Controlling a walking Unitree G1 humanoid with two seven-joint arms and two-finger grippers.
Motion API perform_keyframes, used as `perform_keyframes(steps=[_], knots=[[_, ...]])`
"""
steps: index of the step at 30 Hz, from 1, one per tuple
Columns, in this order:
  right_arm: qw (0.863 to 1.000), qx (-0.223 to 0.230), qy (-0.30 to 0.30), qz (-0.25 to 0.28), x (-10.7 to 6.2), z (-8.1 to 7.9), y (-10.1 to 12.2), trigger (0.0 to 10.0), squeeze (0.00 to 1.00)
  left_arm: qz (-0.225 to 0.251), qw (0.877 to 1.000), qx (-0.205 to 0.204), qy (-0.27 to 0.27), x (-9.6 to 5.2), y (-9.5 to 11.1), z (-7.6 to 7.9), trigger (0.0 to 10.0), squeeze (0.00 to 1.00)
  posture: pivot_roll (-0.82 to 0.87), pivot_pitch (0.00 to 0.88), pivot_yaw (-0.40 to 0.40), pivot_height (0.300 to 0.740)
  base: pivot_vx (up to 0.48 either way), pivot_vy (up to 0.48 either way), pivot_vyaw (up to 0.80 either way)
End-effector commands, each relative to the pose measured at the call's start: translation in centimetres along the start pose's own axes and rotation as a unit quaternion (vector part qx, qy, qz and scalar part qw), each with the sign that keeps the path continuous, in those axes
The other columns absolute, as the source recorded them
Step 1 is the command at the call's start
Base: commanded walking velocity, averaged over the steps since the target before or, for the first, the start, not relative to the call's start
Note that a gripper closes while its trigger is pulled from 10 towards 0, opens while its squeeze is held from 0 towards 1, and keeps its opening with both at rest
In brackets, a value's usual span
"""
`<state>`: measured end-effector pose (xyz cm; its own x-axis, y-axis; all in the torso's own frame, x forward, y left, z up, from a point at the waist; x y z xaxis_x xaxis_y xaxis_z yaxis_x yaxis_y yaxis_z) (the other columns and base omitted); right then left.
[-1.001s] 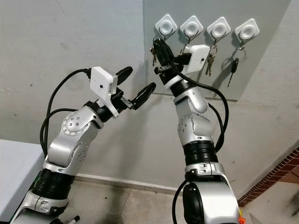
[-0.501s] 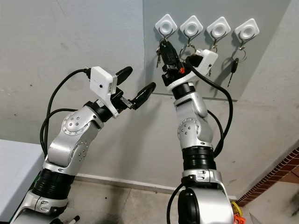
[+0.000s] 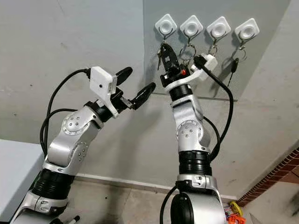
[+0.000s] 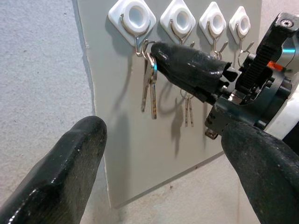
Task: Hang keys on a hook
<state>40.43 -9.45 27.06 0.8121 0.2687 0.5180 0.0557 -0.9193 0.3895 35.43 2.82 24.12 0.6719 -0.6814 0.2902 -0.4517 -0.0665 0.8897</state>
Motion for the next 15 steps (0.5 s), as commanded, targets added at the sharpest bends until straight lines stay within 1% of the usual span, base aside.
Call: perform_keyframes(steps=[1, 7, 12, 15], knots=[[1.000, 0.006, 0.013, 0.009, 0.40, -0.96, 0.48, 10.0, 0.00, 0.006, 1.000, 0.005, 0.001, 0.05, 0.58, -0.40, 10.0, 0.00, -0.04, 0.000, 0.047, 0.740, 0.000, 0.000, 0.00], [0.999, 0.025, 0.012, 0.015, 0.65, -1.18, 0.79, 10.0, 0.00, 0.005, 1.000, 0.004, 0.004, 0.02, 0.59, -0.51, 10.0, 0.00, -0.03, 0.000, 0.043, 0.740, 0.000, 0.000, 0.00], [0.999, 0.048, 0.004, 0.016, 0.38, -1.04, 0.64, 10.0, 0.00, 0.004, 1.000, 0.001, 0.008, -0.08, 0.57, -0.63, 10.0, 0.00, -0.03, 0.000, 0.043, 0.740, 0.000, 0.000, 0.00], [0.999, 0.047, 0.002, 0.016, 0.17, -0.89, 0.51, 10.0, 0.00, 0.003, 1.000, 0.000, 0.008, -0.08, 0.56, -0.62, 10.0, 0.00, -0.03, 0.000, 0.043, 0.740, 0.000, 0.000, 0.00]])
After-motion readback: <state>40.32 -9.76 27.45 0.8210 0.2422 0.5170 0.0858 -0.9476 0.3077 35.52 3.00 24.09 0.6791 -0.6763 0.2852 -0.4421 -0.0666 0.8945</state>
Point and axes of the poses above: a point about 5 cm out from each wrist's last joint towards the gripper, its own x axis pointing out of the wrist towards the gripper, its own y axis along the axis of the wrist's last joint, z = x × y, the point moved 5 cm from there along x, pointing out of the wrist towards the gripper, and after that the axes turned 15 degrees about x, right-handed, at the moved point
